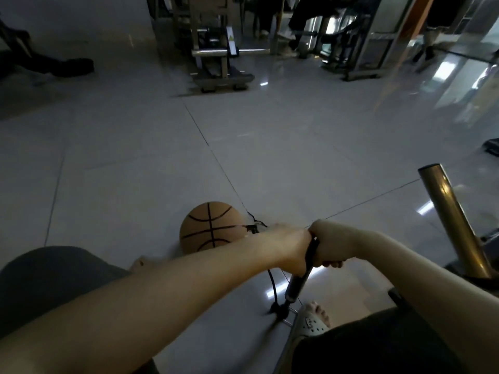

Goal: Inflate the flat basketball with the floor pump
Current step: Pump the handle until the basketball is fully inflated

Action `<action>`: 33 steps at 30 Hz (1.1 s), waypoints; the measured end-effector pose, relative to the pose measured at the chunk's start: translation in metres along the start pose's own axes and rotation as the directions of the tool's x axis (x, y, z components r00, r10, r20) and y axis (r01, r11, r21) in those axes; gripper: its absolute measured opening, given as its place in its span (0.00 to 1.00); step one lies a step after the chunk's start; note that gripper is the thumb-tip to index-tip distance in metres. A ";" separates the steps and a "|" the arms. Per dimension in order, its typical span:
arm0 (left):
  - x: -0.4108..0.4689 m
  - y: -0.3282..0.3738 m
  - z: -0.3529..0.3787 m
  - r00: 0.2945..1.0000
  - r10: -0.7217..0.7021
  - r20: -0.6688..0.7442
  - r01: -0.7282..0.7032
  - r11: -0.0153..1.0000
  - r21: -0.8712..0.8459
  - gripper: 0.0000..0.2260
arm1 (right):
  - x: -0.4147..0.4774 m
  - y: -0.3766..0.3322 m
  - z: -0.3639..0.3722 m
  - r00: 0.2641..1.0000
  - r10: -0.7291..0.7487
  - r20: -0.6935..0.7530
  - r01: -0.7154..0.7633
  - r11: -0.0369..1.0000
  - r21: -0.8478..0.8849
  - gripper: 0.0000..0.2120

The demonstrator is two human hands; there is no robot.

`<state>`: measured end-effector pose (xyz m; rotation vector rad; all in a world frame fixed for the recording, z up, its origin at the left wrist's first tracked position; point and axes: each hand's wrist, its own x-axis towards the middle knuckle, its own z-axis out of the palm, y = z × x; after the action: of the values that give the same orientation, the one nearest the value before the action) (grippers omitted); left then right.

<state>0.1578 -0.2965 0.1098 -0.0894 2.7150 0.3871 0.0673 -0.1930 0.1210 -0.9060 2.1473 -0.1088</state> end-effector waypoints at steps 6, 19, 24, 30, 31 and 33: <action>0.001 0.016 -0.021 0.983 -0.004 -0.182 0.031 0.989 0.145 0.12 | -0.023 -0.004 -0.017 0.998 0.015 0.062 -0.009 0.995 -0.100 0.09; 0.070 -0.016 0.099 0.998 0.053 -0.016 -0.051 0.992 0.118 0.07 | 0.085 0.057 0.092 0.994 0.106 0.014 -0.104 0.990 -0.091 0.12; 0.064 -0.021 0.109 1.000 0.023 -0.021 -0.021 0.995 0.099 0.09 | 0.081 0.048 0.097 0.993 0.117 0.019 -0.114 0.987 -0.111 0.14; 0.049 -0.016 0.088 0.997 -0.017 0.070 0.012 0.998 0.068 0.14 | 0.046 0.017 0.075 0.989 0.146 0.030 -0.138 0.970 -0.201 0.12; 0.046 -0.015 0.075 0.997 -0.022 0.078 0.017 0.998 0.067 0.13 | 0.039 0.013 0.065 0.989 0.145 0.037 -0.134 0.968 -0.210 0.10; 0.037 -0.011 0.040 0.998 0.003 0.062 -0.005 0.999 0.032 0.14 | 0.024 0.007 0.038 0.994 0.102 0.038 -0.093 0.978 -0.186 0.06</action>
<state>0.1399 -0.2960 0.0574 -0.0620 2.6600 0.3414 0.0796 -0.1954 0.0771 -0.8957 2.1793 0.1623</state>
